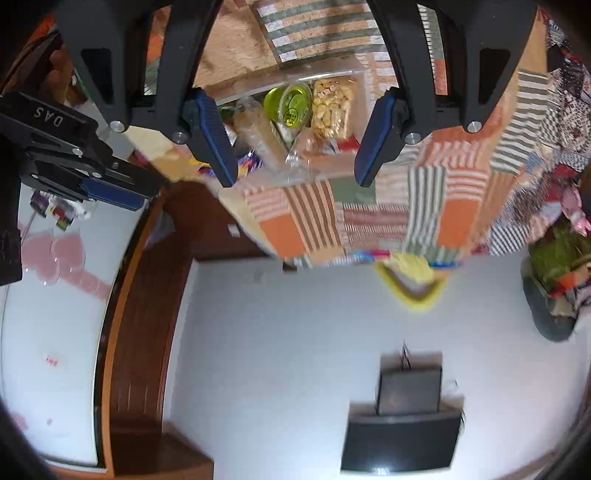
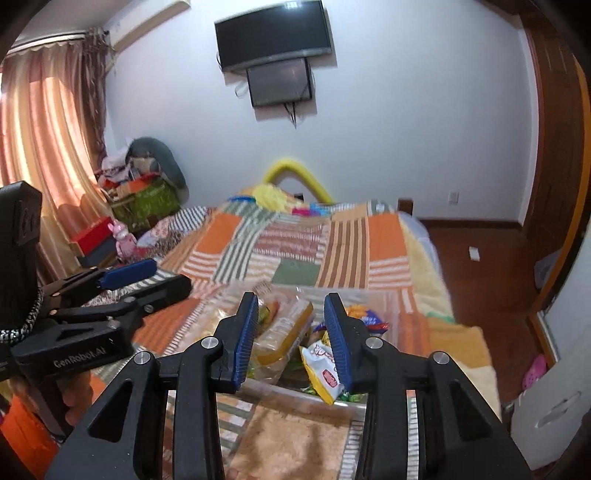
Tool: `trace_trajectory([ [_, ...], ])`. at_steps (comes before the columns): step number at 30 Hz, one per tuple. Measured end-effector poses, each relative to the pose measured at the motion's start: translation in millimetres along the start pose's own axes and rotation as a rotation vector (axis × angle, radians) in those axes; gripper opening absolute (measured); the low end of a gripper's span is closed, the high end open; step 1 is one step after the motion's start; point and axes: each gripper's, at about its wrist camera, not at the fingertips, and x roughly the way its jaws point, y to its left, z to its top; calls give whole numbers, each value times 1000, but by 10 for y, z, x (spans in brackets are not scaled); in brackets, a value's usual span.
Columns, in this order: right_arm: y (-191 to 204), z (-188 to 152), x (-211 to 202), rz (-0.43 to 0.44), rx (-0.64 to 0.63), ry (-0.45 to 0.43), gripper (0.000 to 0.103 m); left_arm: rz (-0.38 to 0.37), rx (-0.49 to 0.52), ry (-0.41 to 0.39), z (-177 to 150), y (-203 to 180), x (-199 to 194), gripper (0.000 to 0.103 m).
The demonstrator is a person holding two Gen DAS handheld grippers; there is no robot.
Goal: Organize snacks
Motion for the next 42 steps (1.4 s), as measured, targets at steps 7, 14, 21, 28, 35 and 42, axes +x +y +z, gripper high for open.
trace_trajectory([
  [7, 185, 89, -617, 0, -32, -129, 42, 49, 10, -147, 36, -117, -845, 68],
  [14, 329, 28, -1038, -15, -33, -235, 73, 99, 38, -234, -75, -276, -1330, 90],
  [21, 438, -46, -1137, -50, -54, -268, 89, 114, 52, -250, -191, -394, -1519, 102],
  [28, 480, -146, -1179, -79, -45, -285, 103, 107, 26, -246, -222, -374, -1537, 103],
  [35, 504, -255, -1217, -92, -47, -291, 103, 112, 27, -245, -265, -391, -1524, 103],
  [42, 539, -309, -1260, -99, -58, -298, 103, 113, 29, -245, -283, -401, -1530, 103],
])
